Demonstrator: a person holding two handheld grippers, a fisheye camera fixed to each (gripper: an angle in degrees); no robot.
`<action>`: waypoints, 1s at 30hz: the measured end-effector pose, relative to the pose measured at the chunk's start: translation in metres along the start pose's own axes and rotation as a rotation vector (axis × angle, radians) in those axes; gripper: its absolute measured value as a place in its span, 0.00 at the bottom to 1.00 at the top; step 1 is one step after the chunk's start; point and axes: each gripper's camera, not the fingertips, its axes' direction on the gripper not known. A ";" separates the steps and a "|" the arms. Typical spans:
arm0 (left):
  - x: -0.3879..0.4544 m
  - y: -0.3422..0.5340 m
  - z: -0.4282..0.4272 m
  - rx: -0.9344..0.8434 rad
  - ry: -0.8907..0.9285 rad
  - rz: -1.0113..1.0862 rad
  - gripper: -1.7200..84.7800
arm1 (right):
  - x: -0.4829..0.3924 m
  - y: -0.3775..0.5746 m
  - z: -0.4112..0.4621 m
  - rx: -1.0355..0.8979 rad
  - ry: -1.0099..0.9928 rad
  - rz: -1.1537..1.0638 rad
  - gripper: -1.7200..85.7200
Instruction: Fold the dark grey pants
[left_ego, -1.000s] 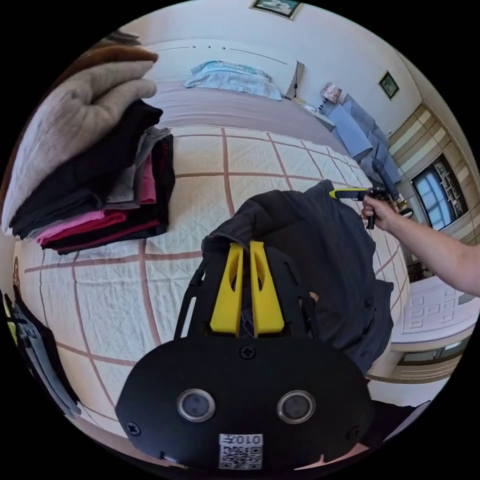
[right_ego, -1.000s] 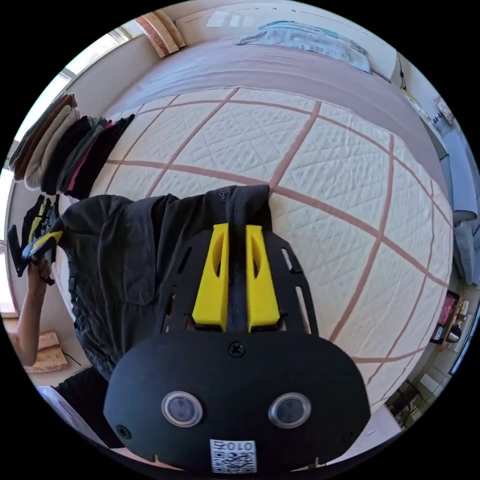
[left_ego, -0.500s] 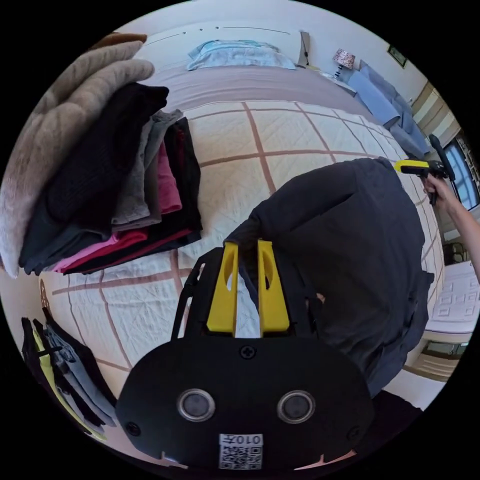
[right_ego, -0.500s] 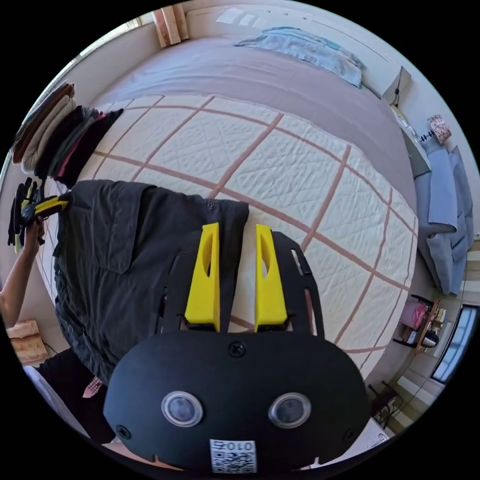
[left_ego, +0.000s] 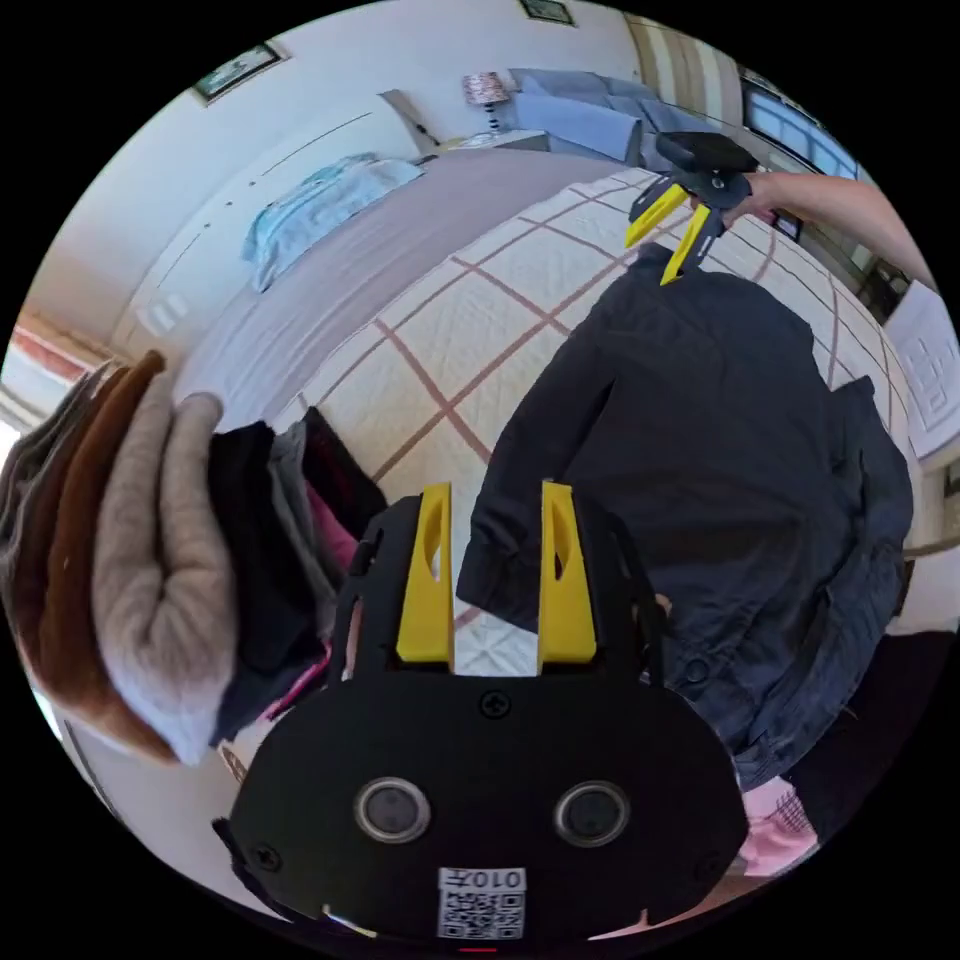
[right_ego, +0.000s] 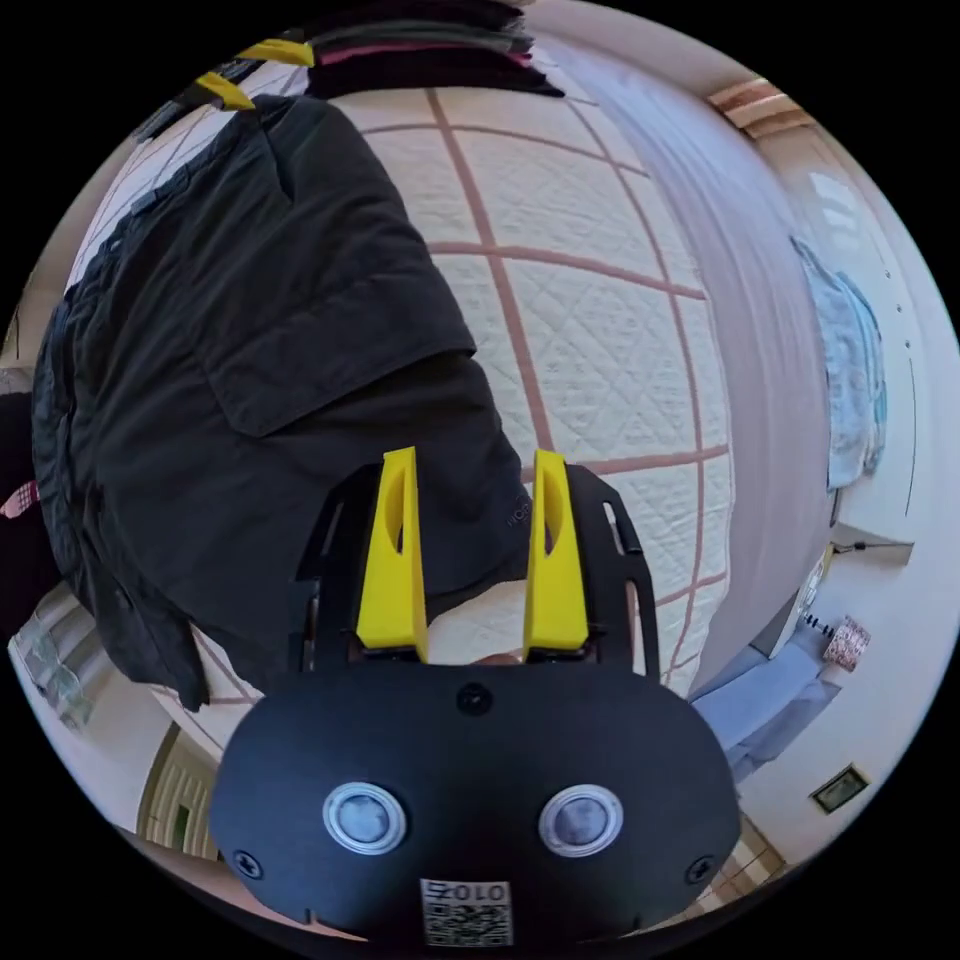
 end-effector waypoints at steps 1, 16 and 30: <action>-0.003 -0.009 0.010 -0.037 0.050 0.030 0.14 | 0.002 -0.006 0.014 -0.049 -0.017 -0.024 0.19; 0.036 -0.023 0.029 -0.173 0.140 0.072 0.03 | -0.023 0.082 -0.014 0.189 -0.094 0.205 0.04; 0.340 0.156 -0.020 -0.237 0.234 0.428 0.02 | -0.396 0.235 0.023 0.083 -0.368 0.468 0.04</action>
